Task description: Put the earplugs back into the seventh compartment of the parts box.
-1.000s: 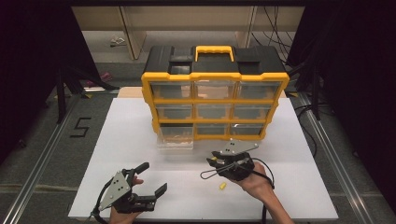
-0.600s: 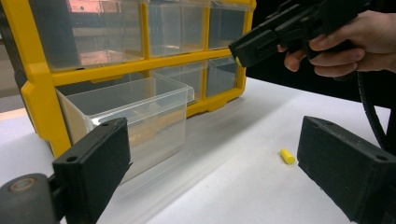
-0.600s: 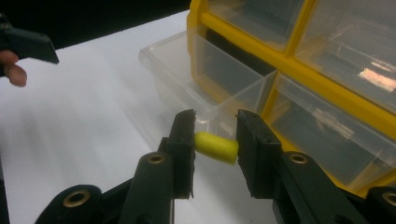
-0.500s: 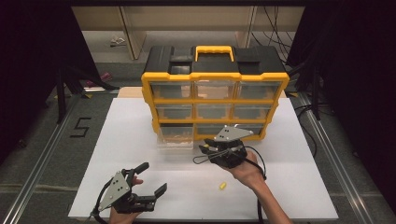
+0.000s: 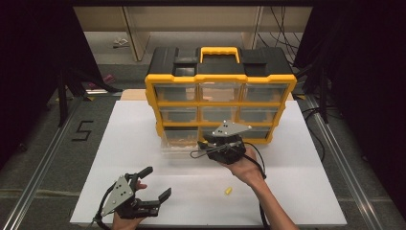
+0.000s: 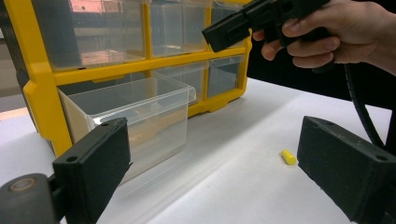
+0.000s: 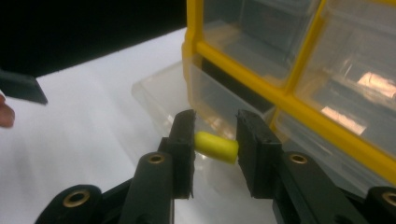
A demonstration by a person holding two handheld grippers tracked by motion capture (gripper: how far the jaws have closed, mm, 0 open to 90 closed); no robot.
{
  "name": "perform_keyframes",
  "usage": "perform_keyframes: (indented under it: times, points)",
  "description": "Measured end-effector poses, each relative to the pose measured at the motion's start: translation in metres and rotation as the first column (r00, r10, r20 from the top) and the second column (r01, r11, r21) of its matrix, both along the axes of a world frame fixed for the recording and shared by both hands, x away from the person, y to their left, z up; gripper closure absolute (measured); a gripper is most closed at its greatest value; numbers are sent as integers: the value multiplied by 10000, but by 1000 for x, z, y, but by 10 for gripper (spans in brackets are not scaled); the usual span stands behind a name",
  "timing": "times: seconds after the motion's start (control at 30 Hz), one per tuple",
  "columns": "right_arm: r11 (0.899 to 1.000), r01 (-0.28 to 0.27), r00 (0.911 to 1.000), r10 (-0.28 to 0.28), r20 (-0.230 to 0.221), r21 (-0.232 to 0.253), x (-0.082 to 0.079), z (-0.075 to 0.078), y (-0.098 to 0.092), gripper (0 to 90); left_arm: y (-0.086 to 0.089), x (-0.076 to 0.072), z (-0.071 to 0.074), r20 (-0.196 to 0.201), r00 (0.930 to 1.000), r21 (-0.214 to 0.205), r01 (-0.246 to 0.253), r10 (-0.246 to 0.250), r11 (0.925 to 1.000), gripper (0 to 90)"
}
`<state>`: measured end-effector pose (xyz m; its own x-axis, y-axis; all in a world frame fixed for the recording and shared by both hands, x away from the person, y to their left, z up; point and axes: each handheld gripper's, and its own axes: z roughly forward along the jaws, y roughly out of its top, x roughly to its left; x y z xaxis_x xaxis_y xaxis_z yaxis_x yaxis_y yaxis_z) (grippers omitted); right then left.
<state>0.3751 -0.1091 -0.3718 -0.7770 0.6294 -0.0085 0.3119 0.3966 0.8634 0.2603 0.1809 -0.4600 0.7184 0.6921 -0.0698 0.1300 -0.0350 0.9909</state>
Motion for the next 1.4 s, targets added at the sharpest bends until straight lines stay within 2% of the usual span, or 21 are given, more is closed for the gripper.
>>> perform_keyframes:
  times: [0.13,0.3,0.5,0.77,0.9,0.93,0.97,1.0,1.23,1.4]
  points:
    - [10000,16,10000,-17,54,69,5,4,6,682,0,0,0,17,10000,-7,13,-13,10000,94]
    - [9999,150,9998,-149,-135,63,13,-2,13,682,0,0,0,19,10000,0,18,-18,10000,93]
    - [9996,167,9998,-163,-150,249,19,-5,23,680,0,0,0,15,10000,7,24,-24,10000,94]
    - [9999,118,9993,-116,-354,29,27,-13,34,665,0,0,0,-17,10000,20,19,-19,10000,94]
    - [9994,334,9988,-331,-374,82,31,-16,37,589,0,0,0,-17,10000,32,23,-23,10000,94]
    - [9994,336,9987,-332,-386,97,32,-16,37,555,0,0,0,-12,10000,40,30,-30,10000,94]
    - [9986,534,9984,-533,-208,55,31,-16,37,484,0,0,0,-19,10000,24,29,-29,10000,94]
    - [9980,628,9979,-627,-145,26,30,-16,37,463,0,0,0,-19,10000,23,37,-37,10000,94]
    - [9947,1007,9948,-1010,131,214,24,-10,30,350,0,0,0,-31,10000,42,46,-46,10000,94]
    - [9953,867,9957,-880,289,439,14,-1,22,314,-1,0,0,-17,10000,86,68,-68,9999,94]
